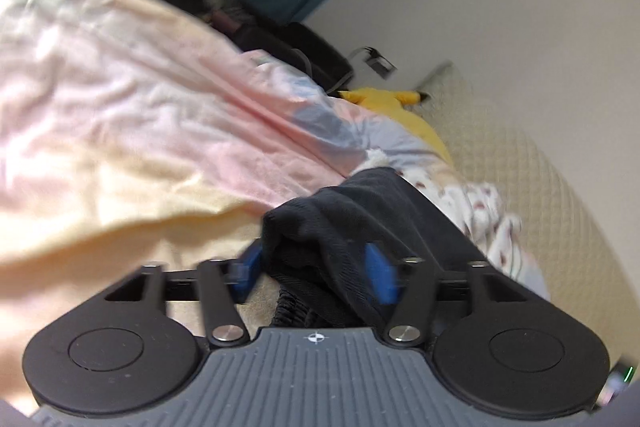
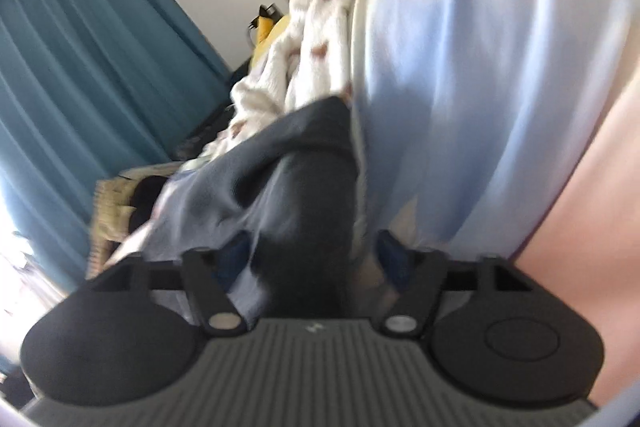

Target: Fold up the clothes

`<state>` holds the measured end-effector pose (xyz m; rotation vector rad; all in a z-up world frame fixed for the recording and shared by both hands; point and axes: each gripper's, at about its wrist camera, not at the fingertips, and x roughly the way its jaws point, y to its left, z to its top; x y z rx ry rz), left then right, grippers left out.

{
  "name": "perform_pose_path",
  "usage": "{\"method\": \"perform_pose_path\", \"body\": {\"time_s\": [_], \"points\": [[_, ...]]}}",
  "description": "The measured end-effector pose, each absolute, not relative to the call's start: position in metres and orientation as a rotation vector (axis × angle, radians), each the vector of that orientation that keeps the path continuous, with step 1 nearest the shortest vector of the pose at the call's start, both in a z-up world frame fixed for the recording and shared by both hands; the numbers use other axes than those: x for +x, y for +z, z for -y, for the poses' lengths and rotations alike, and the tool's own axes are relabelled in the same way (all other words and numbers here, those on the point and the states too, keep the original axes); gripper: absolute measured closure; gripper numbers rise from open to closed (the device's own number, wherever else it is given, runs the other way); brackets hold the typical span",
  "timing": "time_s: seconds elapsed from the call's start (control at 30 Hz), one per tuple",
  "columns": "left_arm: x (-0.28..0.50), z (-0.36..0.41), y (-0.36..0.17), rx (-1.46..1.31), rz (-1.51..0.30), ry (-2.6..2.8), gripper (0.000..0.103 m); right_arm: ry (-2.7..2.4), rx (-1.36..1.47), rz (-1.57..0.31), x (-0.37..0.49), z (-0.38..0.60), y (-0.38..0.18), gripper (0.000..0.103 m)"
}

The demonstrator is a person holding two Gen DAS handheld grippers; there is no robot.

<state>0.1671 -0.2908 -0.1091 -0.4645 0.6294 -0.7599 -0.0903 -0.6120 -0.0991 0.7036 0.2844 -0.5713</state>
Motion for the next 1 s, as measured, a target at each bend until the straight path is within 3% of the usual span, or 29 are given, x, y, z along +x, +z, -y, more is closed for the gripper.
{"method": "perform_pose_path", "body": {"time_s": [0.07, 0.37, 0.6, 1.0], "points": [[0.156, 0.283, -0.092, -0.382, -0.589, -0.749, 0.010, -0.667, 0.610, -0.271, -0.094, 0.605, -0.082, 0.008], [0.122, 0.224, -0.005, -0.223, -0.454, -0.687, 0.005, -0.508, 0.319, -0.221, -0.065, 0.540, 0.008, 0.008], [0.092, 0.158, 0.048, -0.148, -0.348, -0.569, 0.002, -0.243, 0.257, -0.179, -0.014, 0.454, 0.077, 0.008], [0.052, 0.032, 0.068, -0.074, -0.293, -0.269, 0.001, 0.109, 0.195, -0.178, 0.030, 0.282, 0.109, 0.007]]}}
